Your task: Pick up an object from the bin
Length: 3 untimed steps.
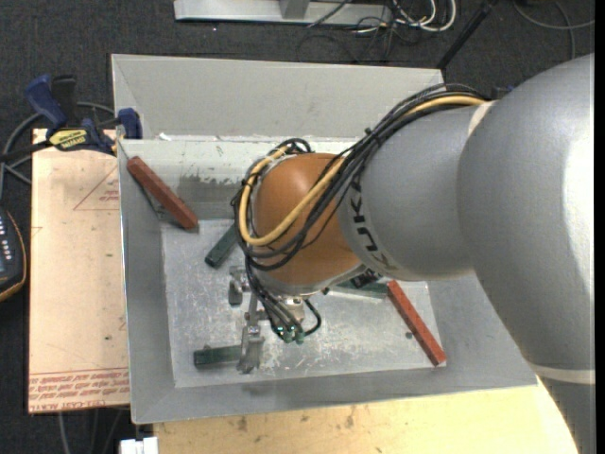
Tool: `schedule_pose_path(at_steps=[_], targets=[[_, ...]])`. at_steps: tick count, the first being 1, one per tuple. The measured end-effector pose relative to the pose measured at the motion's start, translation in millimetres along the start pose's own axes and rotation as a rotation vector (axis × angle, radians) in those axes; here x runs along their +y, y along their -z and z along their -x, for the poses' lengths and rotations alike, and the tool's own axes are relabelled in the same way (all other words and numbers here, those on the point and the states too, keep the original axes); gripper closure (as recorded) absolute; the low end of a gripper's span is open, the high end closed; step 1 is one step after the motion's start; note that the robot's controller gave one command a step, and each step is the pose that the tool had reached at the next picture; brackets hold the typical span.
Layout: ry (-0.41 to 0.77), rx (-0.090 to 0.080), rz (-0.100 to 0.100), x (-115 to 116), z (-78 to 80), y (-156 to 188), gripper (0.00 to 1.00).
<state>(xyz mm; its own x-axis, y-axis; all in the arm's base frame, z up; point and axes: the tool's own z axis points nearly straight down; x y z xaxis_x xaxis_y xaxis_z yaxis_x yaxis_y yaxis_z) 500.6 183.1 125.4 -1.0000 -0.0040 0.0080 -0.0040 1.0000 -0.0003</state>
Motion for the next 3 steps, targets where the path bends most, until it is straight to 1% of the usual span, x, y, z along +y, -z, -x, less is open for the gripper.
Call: schedule_pose_path(at_steps=[1, 2, 3], targets=[[0.068, -0.021, 0.004, 7.2, -18.6, -55.4, 0.00], [0.069, -0.008, 0.002, 6.8, -21.4, -55.2, 1.00], [0.105, -0.019, 0.004, 14.0, 12.0, 86.7, 1.00]])
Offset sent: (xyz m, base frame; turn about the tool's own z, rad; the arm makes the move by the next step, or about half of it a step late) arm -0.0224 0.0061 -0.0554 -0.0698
